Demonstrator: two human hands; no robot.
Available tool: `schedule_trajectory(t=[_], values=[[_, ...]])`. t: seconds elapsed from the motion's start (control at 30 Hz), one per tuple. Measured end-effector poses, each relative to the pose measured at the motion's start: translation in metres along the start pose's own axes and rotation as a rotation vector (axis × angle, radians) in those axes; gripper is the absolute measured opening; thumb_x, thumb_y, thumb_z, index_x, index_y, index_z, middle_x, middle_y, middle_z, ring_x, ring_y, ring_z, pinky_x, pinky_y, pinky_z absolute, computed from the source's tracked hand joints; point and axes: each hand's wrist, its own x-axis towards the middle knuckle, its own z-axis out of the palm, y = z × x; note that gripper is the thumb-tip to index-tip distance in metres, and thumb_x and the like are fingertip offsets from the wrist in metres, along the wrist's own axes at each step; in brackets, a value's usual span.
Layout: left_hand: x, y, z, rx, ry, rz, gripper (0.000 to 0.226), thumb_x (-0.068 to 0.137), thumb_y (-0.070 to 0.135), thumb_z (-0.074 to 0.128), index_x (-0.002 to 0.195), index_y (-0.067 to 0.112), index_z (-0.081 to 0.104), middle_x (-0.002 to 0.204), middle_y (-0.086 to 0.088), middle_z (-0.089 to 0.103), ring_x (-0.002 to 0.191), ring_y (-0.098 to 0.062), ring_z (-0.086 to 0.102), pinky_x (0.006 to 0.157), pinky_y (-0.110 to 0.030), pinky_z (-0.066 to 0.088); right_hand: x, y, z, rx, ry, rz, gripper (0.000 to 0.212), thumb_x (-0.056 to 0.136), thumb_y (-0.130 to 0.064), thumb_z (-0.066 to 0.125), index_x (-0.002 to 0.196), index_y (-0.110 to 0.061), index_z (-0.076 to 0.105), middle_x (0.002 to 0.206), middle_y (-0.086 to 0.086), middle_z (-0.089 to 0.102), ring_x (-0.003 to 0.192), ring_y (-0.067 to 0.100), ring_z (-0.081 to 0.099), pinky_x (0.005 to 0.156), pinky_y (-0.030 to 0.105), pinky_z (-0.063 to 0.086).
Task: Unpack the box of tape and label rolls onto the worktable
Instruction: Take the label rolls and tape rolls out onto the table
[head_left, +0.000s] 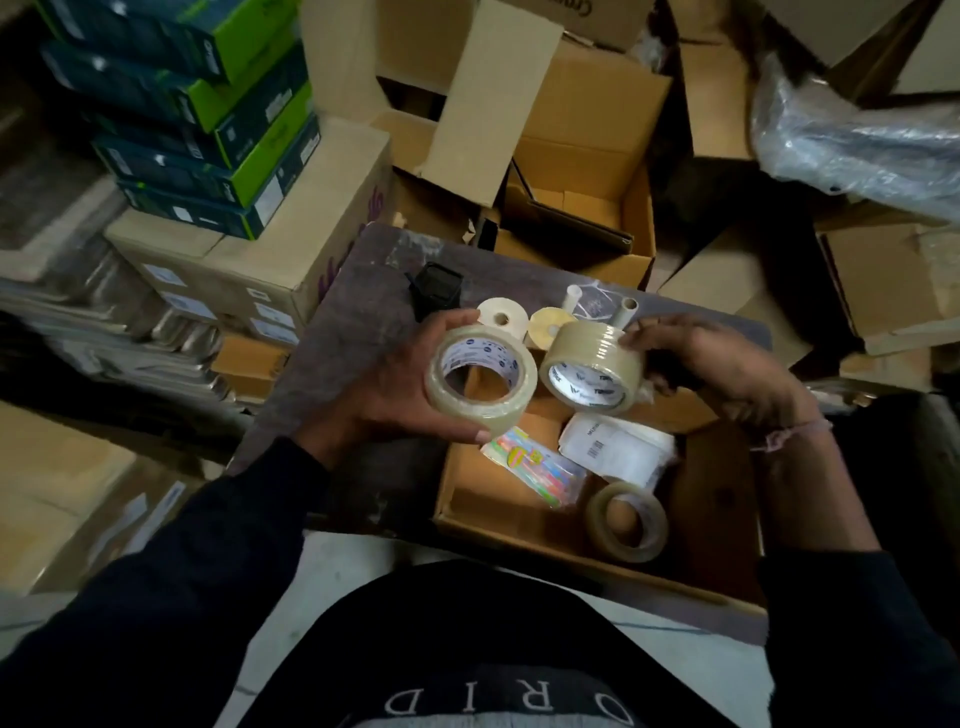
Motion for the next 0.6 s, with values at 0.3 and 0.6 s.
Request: schedule_trajectory(t=[0.3, 0.6], values=[[-0.046, -0.056, -0.03, 0.049, 0.435, -0.07, 0.121, 0.056, 0.044, 0.093, 0.151, -0.002, 0.032, 0.146, -0.002, 0.047, 0.134, -0.008, 0.049, 0.115, -0.021, 0.038, 0.036, -0.051, 0.092, 0.07, -0.07, -0.212, 0.026, 0.097, -0.016, 0.059, 0.105, 0.009, 0.062, 0.074, 0.013, 0.063, 0.062, 0.019, 0.05, 0.059, 0.027, 0.042], [-0.094, -0.165, -0.017, 0.202, 0.505, -0.653, 0.132, 0.052, 0.053, 0.094, 0.158, 0.022, 0.019, 0.158, -0.007, 0.031, 0.149, -0.028, 0.029, 0.124, -0.042, 0.023, 0.145, -0.034, 0.231, -0.714, -0.085, -0.197, 0.018, 0.086, -0.006, 0.059, 0.095, -0.004, 0.074, 0.092, 0.012, 0.074, 0.088, 0.027, 0.07, 0.074, 0.033, 0.056]])
